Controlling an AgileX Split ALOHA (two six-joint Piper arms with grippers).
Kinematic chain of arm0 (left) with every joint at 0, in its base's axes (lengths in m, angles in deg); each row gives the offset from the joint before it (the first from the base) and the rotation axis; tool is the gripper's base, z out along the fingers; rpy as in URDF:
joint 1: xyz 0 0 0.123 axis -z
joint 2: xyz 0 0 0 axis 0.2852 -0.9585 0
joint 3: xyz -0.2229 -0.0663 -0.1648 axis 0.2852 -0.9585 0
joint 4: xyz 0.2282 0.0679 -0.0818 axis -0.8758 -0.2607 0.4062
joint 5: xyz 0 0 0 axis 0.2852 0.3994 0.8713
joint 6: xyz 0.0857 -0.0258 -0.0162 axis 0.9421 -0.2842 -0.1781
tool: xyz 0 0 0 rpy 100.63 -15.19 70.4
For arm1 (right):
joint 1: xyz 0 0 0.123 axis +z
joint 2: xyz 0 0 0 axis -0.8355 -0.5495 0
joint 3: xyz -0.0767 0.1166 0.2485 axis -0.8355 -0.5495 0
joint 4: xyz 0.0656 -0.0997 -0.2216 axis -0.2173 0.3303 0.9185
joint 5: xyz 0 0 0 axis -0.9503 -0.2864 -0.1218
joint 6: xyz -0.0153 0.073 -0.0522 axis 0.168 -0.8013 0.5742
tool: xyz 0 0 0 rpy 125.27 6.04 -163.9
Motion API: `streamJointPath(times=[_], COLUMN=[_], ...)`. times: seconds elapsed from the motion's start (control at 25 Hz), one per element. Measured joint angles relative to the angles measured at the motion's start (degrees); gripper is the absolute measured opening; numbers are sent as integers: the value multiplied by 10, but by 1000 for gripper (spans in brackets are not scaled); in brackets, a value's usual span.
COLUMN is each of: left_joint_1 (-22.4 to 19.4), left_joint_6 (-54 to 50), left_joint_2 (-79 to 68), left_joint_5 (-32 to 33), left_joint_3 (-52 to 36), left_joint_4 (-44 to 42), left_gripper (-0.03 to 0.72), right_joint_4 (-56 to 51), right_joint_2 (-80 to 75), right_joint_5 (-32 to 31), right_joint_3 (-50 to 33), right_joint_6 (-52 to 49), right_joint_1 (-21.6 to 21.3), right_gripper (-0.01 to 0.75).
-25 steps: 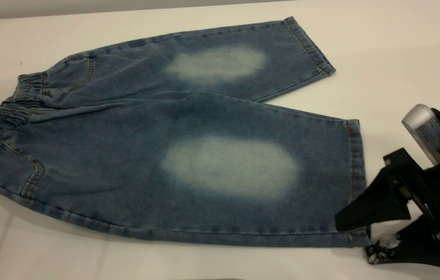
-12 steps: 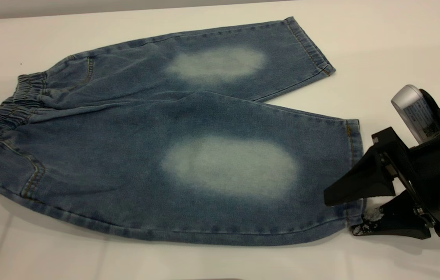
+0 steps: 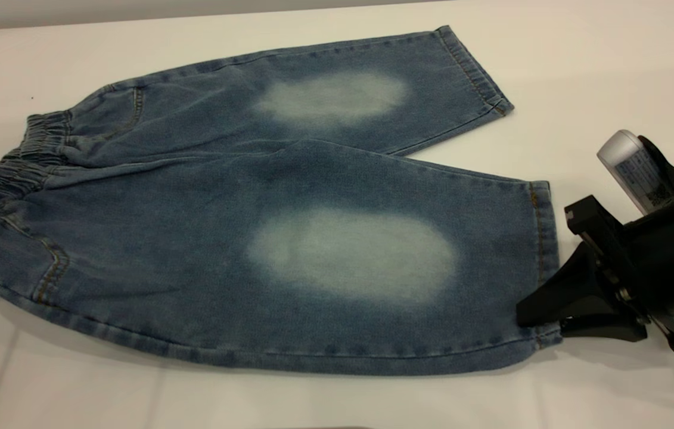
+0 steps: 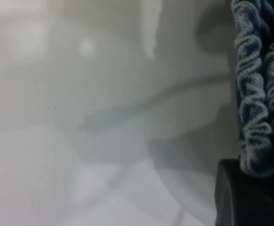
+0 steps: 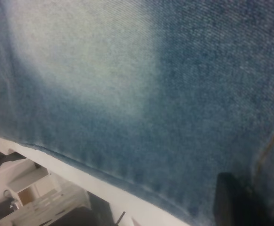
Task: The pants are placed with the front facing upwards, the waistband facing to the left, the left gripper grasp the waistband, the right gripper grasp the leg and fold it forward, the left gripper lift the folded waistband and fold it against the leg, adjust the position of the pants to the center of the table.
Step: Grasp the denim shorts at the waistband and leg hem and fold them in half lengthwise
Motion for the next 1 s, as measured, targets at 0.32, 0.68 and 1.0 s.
streamJointPath(times=[0.32, 0.68, 1.0], left_joint_1=[0, 0, 0], left_joint_6=[23, 26, 44], left_joint_2=[0, 32, 40], left_joint_5=[33, 70, 93], left_joint_3=[0, 0, 0], left_joint_4=[0, -1, 64], left_gripper=[97, 97, 97], right_joint_4=[5, 71, 8], right_joint_2=[0, 4, 46], right_joint_5=[-99, -160, -161], right_joint_3=[0, 0, 13], right_joint_6=[10, -6, -120], right_joint_1=[0, -52, -62], right_gripper=[27, 27, 27])
